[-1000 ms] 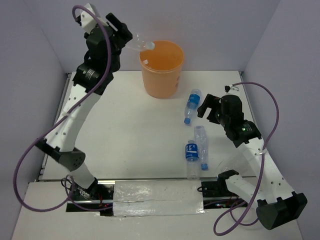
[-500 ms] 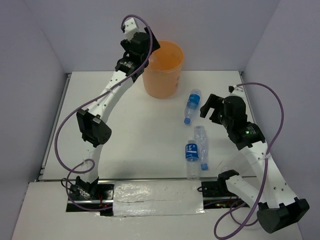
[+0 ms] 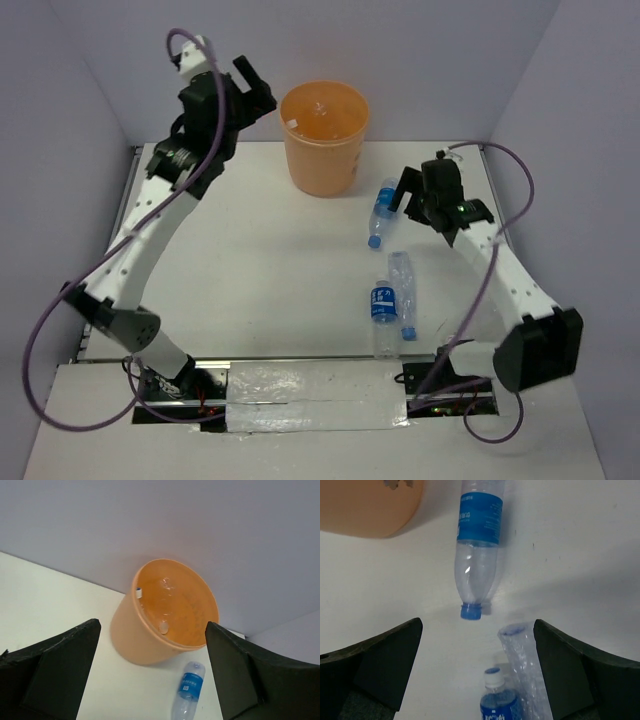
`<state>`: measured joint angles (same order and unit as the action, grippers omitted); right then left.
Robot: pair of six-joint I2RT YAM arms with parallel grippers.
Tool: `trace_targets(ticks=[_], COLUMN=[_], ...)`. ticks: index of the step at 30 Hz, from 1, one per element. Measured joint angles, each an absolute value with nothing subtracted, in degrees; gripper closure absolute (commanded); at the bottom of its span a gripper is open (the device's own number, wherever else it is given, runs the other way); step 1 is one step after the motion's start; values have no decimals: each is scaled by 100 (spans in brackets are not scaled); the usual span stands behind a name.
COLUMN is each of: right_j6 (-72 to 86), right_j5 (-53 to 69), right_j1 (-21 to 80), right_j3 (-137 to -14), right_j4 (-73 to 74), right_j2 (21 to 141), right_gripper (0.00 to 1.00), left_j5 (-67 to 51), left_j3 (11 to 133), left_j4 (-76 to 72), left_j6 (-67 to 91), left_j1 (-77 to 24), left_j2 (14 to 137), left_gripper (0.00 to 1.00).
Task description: Put the plastic bottles in the bin
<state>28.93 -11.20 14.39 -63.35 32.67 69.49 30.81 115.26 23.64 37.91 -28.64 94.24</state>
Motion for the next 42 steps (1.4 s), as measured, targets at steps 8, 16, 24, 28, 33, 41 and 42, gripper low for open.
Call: trace_targets(ticks=[8, 16, 24, 28, 33, 41, 42], right_j6=[2919, 3094, 3011, 2888, 2692, 1723, 1645], right_j5=[-572, -545, -714, -980, -1234, -2075, -2187], right_j1=[1162, 1146, 1142, 1142, 1181, 2130, 2252], right_j3=[-7765, -8298, -8643, -8659, -9360, -11813, -12147], right_j4=[2930, 2834, 2825, 2936, 3208, 2206, 2145], right_j2=[9703, 11192, 11518, 11227, 10289, 9789, 9931], right_gripper=[1, 14, 63, 62, 60, 58, 58], left_j5=[3293, 3192, 3166, 3162, 3109, 2941, 2921], left_j3=[9806, 9260, 9284, 9437, 9507, 9555, 9555], left_j4=[3114, 3865, 4003, 4158, 4211, 4305, 4329], left_j6=[3806, 4075, 4077, 4077, 4082, 4106, 4115], left_j1=[-2659, -2574, -2574, -2574, -2567, -2567, -2567], left_j2=[7655, 7533, 7500, 7513, 7513, 7513, 7513], left_gripper=[1, 1, 1, 1, 1, 1, 1])
